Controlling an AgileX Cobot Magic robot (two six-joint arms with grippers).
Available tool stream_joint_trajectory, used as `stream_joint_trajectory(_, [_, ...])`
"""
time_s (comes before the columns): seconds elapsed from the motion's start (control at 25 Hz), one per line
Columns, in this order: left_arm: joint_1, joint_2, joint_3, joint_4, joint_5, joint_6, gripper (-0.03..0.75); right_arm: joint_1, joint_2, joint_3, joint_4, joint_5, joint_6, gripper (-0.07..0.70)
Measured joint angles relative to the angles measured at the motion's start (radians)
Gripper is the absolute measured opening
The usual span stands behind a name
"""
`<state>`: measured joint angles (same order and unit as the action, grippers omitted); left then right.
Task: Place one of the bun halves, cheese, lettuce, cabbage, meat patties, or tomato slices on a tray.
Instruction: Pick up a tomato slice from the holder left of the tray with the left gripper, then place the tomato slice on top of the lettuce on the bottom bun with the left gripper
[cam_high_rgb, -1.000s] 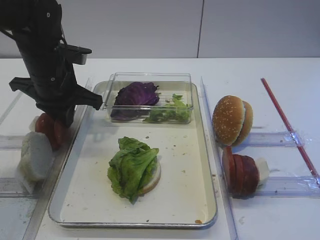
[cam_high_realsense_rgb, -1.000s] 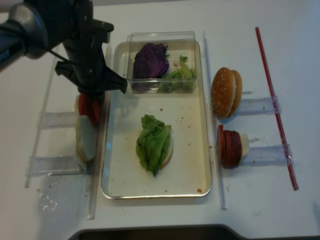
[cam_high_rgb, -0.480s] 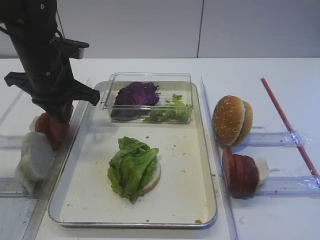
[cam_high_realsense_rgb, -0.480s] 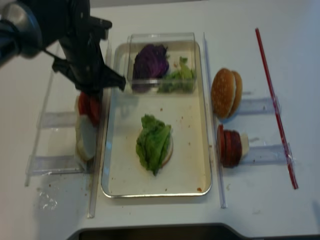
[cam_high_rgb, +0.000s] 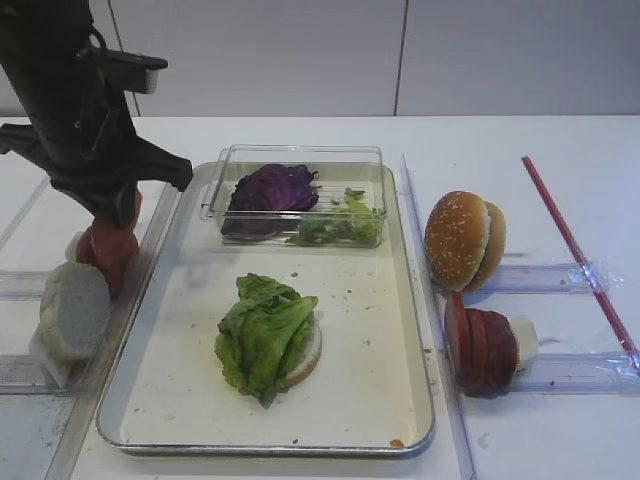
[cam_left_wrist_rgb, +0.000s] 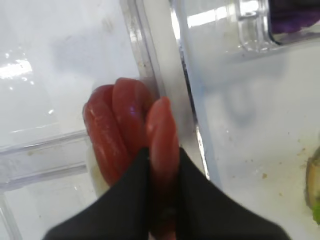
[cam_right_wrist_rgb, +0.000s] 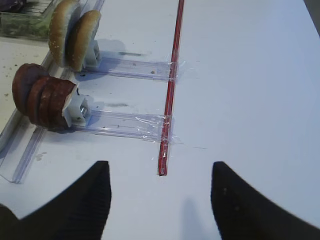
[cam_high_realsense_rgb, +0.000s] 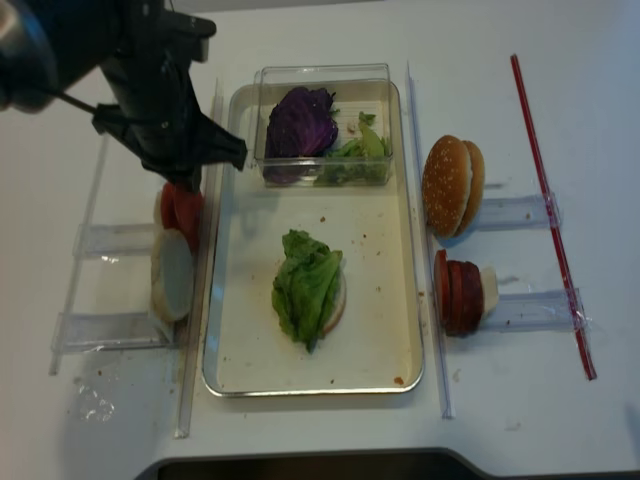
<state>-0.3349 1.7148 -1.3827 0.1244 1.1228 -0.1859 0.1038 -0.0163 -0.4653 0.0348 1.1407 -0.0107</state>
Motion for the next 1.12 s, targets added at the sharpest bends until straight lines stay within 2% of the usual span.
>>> stream_joint_trajectory(0.44, [0.000, -0.134, 0.009, -0.028, -0.005, 0.006, 0.051, 0.000, 0.000, 0.000, 0.000, 0.000, 0.000, 0.454])
stream_joint_trajectory(0.88, [0.000, -0.300, 0.228, -0.143, -0.123, 0.011, 0.050, 0.000, 0.000, 0.000, 0.000, 0.000, 0.000, 0.454])
stream_joint_trajectory(1.12, [0.000, -0.359, 0.355, -0.274, -0.196, 0.050, 0.050, 0.000, 0.000, 0.000, 0.000, 0.000, 0.000, 0.454])
